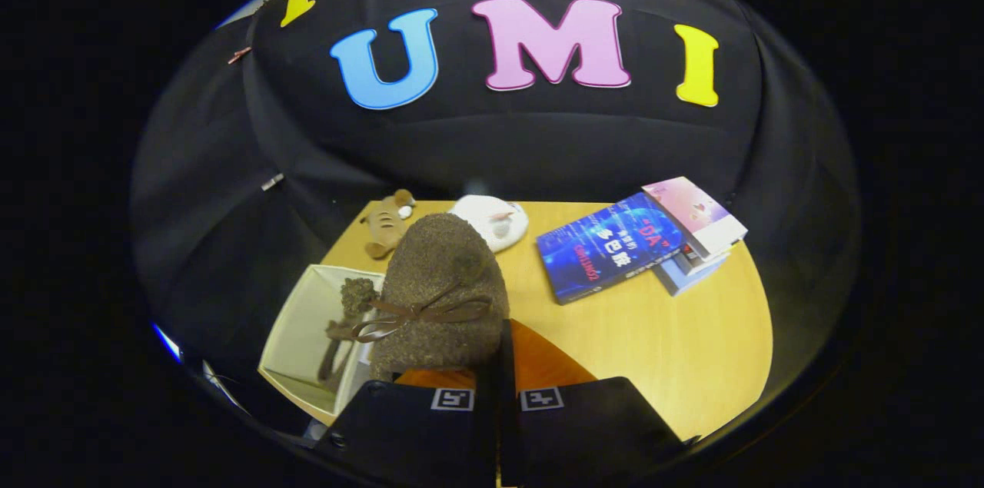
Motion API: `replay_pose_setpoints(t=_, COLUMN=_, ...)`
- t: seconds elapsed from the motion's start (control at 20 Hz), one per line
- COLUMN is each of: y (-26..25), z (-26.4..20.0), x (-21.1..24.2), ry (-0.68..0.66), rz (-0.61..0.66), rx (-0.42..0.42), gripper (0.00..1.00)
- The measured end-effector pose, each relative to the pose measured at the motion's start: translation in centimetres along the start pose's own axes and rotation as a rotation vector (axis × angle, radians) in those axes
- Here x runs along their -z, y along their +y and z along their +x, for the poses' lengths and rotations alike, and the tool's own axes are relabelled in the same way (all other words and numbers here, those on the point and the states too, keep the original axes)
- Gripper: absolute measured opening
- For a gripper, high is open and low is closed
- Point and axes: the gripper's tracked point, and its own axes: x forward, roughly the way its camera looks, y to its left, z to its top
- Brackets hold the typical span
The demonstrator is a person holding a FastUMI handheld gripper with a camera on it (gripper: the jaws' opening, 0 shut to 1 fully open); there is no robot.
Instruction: Open the storage box then place both shoes into the box .Put the left shoe in first, then the right shoe, with the right side of both shoes facing outward in a uniform manner.
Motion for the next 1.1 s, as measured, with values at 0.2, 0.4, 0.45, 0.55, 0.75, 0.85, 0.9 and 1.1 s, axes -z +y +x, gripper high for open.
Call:
replay_pose_setpoints(t=0.2, y=7.1, z=1.5, x=-0.5, ry=0.038, rz=-0.02, rx=-0.061, gripper=0.07)
replay_pose_setpoints(t=0.4, y=12.6, z=3.6, x=0.9, ry=0.082, rz=-0.032, rx=-0.086, gripper=0.07)
replay_pose_setpoints(t=0.45, y=13.5, z=4.4, x=1.8, ry=0.107, rz=-0.032, rx=-0.071, gripper=0.07)
replay_pose_setpoints(t=0.55, y=14.4, z=5.9, x=3.5, ry=0.149, rz=-0.034, rx=-0.044, gripper=0.07)
replay_pose_setpoints(t=0.75, y=15.6, z=8.4, x=6.6, ry=0.219, rz=-0.061, rx=0.015, gripper=0.07)
replay_pose_setpoints(t=0.85, y=15.7, z=9.3, x=7.9, ry=0.244, rz=-0.056, rx=0.048, gripper=0.07)
replay_pose_setpoints(t=0.9, y=16.1, z=9.7, x=8.4, ry=0.257, rz=-0.047, rx=0.058, gripper=0.07)
replay_pose_setpoints(t=1.1, y=16.0, z=10.6, x=10.0, ry=0.289, rz=-0.058, rx=0.094, gripper=0.07)
